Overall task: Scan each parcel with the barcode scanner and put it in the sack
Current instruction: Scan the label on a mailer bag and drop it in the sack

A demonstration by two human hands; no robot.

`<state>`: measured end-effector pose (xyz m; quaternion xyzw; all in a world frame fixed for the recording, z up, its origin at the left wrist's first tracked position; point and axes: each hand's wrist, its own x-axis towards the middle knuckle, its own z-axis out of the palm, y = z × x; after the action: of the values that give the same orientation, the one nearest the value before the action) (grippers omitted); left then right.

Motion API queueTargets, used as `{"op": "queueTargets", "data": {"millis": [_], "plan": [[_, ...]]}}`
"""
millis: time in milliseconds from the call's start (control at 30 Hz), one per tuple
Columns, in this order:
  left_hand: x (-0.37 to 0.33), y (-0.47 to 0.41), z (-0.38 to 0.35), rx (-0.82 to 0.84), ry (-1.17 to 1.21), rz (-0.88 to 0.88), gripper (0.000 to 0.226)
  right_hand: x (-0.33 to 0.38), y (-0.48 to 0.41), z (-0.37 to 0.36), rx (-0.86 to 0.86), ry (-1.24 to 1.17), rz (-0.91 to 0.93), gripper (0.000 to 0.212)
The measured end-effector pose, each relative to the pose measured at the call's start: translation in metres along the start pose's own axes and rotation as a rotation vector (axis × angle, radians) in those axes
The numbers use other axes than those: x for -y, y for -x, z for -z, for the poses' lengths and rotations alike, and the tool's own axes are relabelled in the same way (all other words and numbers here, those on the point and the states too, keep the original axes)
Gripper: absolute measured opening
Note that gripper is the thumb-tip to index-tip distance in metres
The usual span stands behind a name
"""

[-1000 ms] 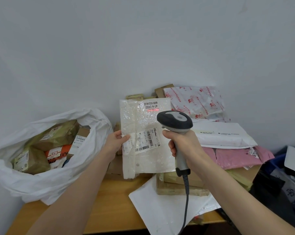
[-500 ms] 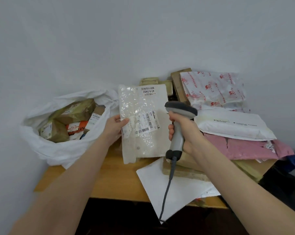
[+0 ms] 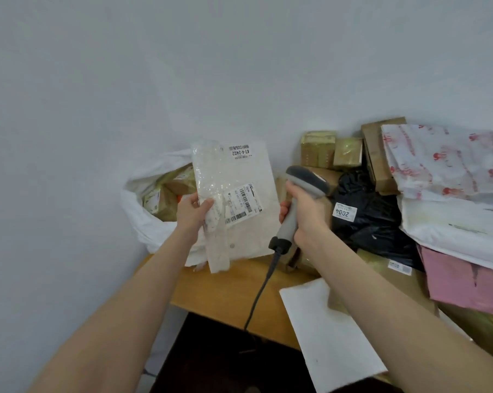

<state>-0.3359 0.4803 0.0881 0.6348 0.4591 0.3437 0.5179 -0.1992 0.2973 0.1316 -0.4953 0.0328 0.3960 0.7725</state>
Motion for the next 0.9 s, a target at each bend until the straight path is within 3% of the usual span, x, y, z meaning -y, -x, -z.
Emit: {"op": "queueTargets", "data": {"millis": [133,200,267,400,433,567,700,800,900], "plan": [[-0.022,-0.071,0.029,-0.213,-0.144,-0.213,0.006,-0.008,-0.044,-0.046,0.008,-0.024,0.003,0.023],[-0.035,-0.122,0.042,-0.332,-0.275,-0.323,0.022,-0.014,-0.074,-0.072,-0.004,-0.031,0.021,0.024],[-0.046,-0.174,0.054,-0.396,-0.412,-0.381,0.019,-0.019,-0.105,-0.099,-0.031,-0.027,0.041,0.022],[-0.032,-0.261,0.058,-0.248,-0.682,-0.446,0.013,-0.037,-0.159,-0.147,-0.090,-0.012,0.031,0.017],[-0.024,-0.278,0.055,-0.172,-0.728,-0.424,0.009,-0.041,-0.170,-0.156,-0.102,-0.008,0.027,0.017],[0.005,-0.332,0.034,0.068,-0.765,-0.249,0.030,-0.055,-0.207,-0.178,-0.154,0.037,-0.015,0.021],[-0.001,-0.372,0.022,0.034,-0.636,-0.286,0.030,-0.064,-0.234,-0.185,-0.198,0.051,-0.024,0.025],[-0.021,-0.395,0.017,0.009,-0.656,-0.356,0.030,-0.069,-0.245,-0.187,-0.226,0.056,-0.030,0.024],[-0.025,-0.400,0.007,0.097,-0.767,-0.369,0.034,-0.072,-0.251,-0.192,-0.233,0.073,-0.044,0.023]]}}
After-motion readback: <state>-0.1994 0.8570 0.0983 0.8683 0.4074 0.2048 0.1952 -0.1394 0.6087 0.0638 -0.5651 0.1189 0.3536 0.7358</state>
